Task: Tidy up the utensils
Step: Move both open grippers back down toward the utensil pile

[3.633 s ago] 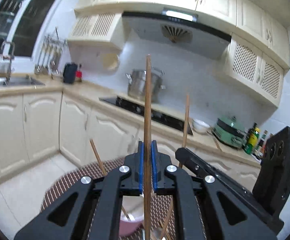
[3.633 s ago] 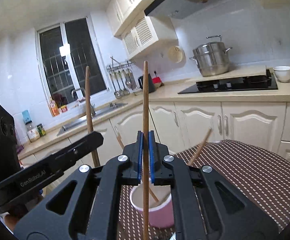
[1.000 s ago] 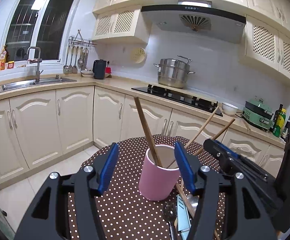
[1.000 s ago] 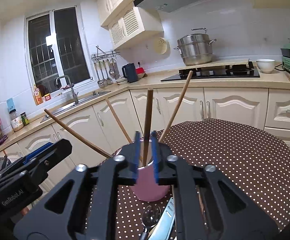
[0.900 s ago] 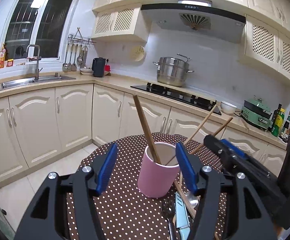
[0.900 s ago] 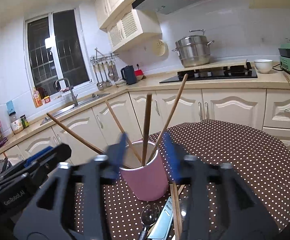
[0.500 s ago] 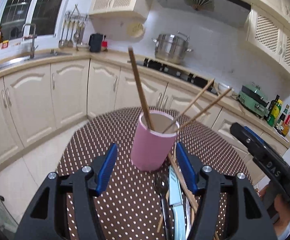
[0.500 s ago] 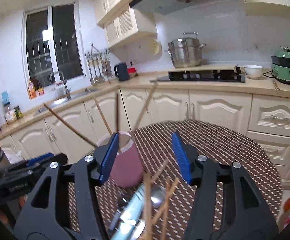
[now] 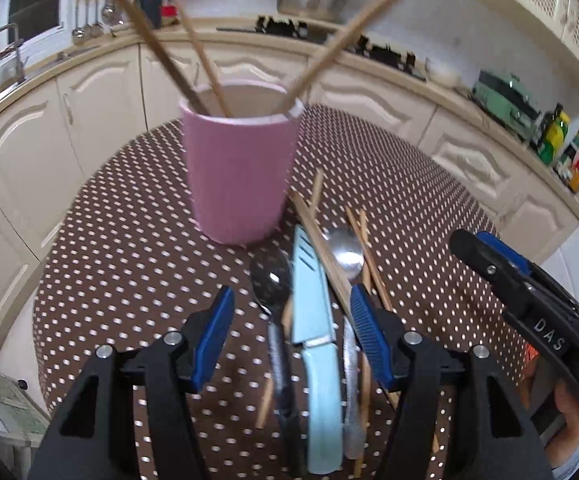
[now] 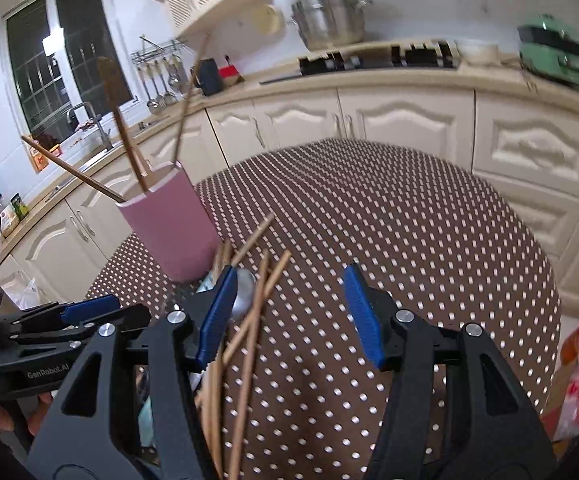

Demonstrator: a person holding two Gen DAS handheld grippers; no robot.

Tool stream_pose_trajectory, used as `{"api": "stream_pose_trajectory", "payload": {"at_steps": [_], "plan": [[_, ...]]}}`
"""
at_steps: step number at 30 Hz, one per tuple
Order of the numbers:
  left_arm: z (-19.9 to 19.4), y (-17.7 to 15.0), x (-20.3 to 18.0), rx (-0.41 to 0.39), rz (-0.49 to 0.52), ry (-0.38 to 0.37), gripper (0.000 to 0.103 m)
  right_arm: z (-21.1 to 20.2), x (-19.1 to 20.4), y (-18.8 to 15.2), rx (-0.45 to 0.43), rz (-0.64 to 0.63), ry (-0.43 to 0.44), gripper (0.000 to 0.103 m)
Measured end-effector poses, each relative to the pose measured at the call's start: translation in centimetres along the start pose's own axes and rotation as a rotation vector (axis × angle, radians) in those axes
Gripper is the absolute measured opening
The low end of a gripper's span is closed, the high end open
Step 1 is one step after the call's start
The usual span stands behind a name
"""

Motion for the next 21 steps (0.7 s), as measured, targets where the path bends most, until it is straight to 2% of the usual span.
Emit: {"api": "stream_pose_trajectory", "payload": {"at_steps": [8, 21], "plan": [[3.5, -1.0, -1.9, 0.102, 0.027, 0.014, 0.044, 0.7, -1.0, -2.2, 0.048, 0.055, 0.031, 0.057], [5.5, 0.1, -1.8, 0.116, 0.028, 0.08, 0.044, 1.6, -2.0, -2.7, 0.103, 0.135, 0.046, 0.058]]}}
Point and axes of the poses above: each gripper's, at about its wrist camera, not at the fingertips, and z roughly the way its jaws point, x to its left, y to its top, the point moved 10 cm from there along z, roughly the way its jaws point, and after that the axes turned 1 degree about -y, right-handed, at the moved point
